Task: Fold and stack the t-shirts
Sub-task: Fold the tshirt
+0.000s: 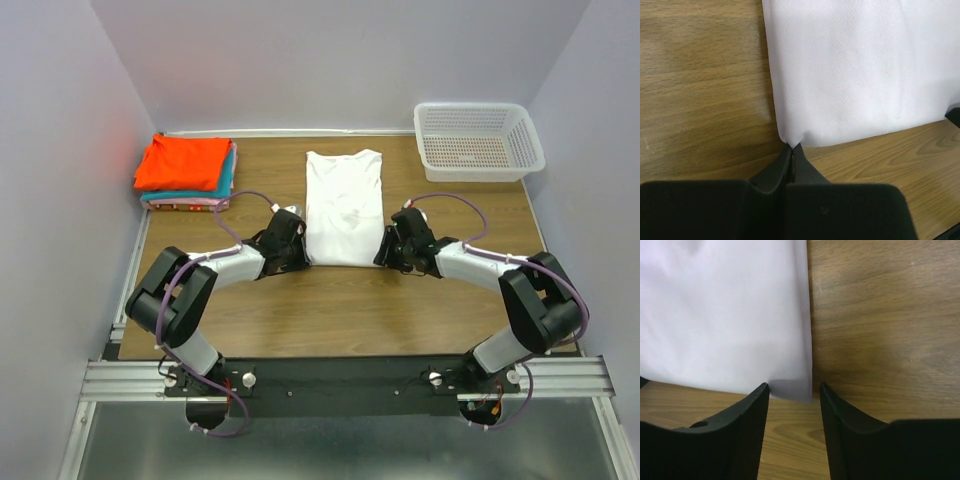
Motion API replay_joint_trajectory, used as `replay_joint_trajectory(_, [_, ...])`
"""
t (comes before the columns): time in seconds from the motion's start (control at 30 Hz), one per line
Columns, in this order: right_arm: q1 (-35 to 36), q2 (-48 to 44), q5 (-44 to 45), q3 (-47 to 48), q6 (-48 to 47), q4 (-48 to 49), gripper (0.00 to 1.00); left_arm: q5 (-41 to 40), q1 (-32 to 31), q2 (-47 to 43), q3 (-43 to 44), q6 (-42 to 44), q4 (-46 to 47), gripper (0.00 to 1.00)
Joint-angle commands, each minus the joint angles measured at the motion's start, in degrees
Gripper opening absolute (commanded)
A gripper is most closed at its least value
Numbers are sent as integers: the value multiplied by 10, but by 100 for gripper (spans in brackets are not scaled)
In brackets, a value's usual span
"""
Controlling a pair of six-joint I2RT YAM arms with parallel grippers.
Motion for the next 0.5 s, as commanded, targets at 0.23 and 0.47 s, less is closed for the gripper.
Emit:
replay_joint_trajectory(0.23, [-2, 24, -31, 7, 0, -11, 9, -33, -6, 15, -15, 1, -60, 0])
replay_joint_trajectory(0.47, [-1, -19, -113, -40, -1, -12, 0, -33, -24, -36, -53, -21, -78, 0])
